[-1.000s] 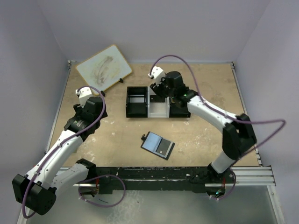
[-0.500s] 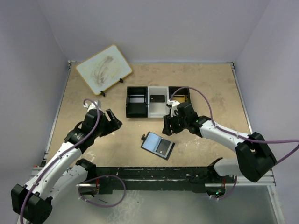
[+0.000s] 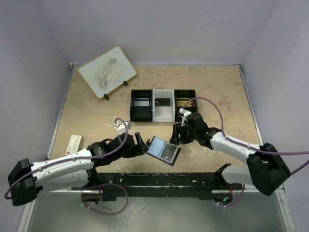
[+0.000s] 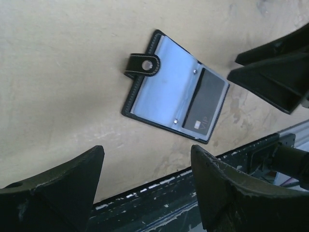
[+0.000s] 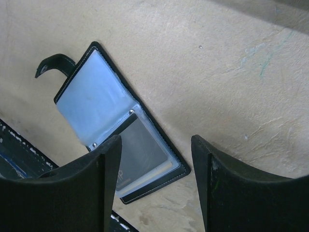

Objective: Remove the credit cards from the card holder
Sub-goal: Adjust the card holder at the center of the board.

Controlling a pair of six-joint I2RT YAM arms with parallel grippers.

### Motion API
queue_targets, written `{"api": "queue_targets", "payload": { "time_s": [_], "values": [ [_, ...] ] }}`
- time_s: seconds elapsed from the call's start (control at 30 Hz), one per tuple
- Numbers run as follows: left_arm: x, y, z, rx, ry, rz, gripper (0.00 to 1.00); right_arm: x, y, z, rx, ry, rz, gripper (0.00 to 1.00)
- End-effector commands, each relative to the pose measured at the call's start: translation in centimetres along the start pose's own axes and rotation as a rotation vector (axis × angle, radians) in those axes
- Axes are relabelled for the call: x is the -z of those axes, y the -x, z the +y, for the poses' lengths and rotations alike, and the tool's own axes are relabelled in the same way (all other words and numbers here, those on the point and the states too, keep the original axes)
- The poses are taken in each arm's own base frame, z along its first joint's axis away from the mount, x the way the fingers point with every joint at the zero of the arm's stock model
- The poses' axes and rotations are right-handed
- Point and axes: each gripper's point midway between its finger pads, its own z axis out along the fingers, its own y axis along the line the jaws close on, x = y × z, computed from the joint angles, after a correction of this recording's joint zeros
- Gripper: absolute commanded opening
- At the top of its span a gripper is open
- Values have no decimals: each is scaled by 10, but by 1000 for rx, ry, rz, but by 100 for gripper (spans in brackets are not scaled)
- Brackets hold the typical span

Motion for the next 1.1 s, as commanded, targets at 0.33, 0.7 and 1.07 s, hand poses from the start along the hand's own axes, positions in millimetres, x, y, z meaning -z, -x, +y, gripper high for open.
{"api": "queue_targets", "payload": {
  "time_s": [0.33, 0.7, 1.07],
  "values": [
    [-27, -28, -41, 121, -73, -134, 65, -13, -11, 12, -85, 80, 38, 57],
    [-60, -29, -45, 131, -18, -223, 51, -14, -38, 15, -114, 125, 98, 52],
    [-80, -10, -24, 69, 31, -239, 47, -8, -74, 34, -205, 210, 124, 50]
  ]
}}
